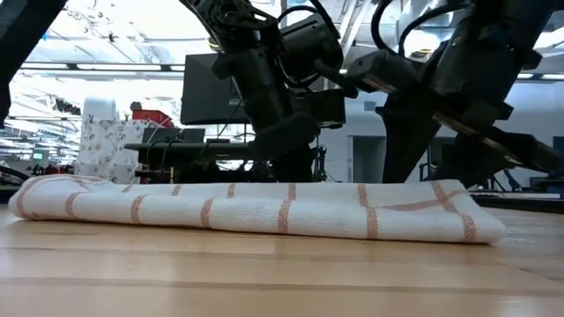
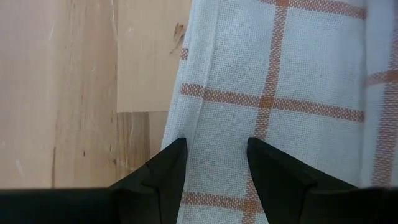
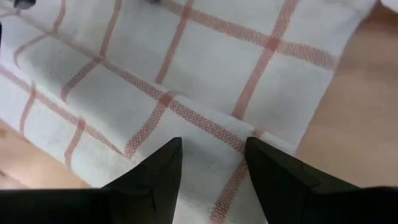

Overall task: Roll towel
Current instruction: Roll the white towel

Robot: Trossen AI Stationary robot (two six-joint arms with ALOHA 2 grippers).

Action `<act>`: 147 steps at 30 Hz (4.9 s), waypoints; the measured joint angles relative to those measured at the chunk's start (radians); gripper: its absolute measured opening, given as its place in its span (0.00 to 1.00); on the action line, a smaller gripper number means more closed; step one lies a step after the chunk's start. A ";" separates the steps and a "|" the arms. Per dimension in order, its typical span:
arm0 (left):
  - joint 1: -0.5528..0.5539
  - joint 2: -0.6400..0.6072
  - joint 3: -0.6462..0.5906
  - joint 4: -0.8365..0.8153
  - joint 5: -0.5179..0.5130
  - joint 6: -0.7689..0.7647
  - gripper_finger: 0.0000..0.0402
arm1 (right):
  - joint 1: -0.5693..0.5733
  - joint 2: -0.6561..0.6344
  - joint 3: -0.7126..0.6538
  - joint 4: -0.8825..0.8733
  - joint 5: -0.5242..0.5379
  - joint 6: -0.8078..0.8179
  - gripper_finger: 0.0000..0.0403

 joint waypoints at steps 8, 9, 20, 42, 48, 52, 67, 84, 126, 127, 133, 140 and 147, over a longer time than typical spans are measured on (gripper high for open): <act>-0.007 -0.065 0.066 -0.137 -0.002 0.049 0.39 | -0.012 -0.110 0.031 -0.009 0.005 -0.362 0.42; -0.010 -0.081 0.087 -0.172 -0.003 0.059 0.39 | -0.011 -0.132 0.032 -0.009 0.005 -0.405 0.42; -0.036 -0.222 0.252 -0.297 0.010 0.122 0.42 | -0.011 -0.300 0.032 -0.007 0.031 -0.768 0.48; -0.640 -0.242 0.439 -0.995 -0.317 -0.427 0.48 | 0.208 -0.237 0.032 0.087 0.080 -1.236 0.67; -0.766 -0.242 0.240 -0.895 -0.411 -0.702 0.48 | 0.205 -0.117 0.033 0.162 0.162 -1.273 0.67; -0.804 -0.241 0.092 -0.782 -0.414 -0.729 0.48 | 0.197 -0.033 0.032 0.158 0.171 -1.244 0.67; -0.777 -0.241 -0.235 -0.617 -0.490 -0.808 0.48 | 0.197 0.071 0.036 0.256 0.175 -1.171 0.67; -0.732 -0.232 -0.367 -0.406 -0.521 -0.737 0.47 | 0.215 0.111 0.038 0.348 0.184 -1.325 0.67; -0.731 -0.229 -0.368 -0.391 -0.529 -0.725 0.47 | 0.196 0.215 0.097 0.136 0.311 -1.235 0.67; -0.731 -0.229 -0.368 -0.390 -0.529 -0.724 0.47 | 0.193 0.215 0.101 0.129 0.309 -1.239 0.67; -0.730 -0.228 -0.368 -0.387 -0.548 -0.704 0.47 | 0.183 0.216 0.102 0.086 0.303 -1.240 0.67; -0.728 -0.228 -0.370 -0.384 -0.556 -0.709 0.46 | 0.181 0.217 0.101 0.079 0.289 -1.214 0.66; -0.726 -0.229 -0.405 -0.358 -0.559 -0.782 0.31 | 0.161 0.218 0.101 0.072 0.234 -1.156 0.46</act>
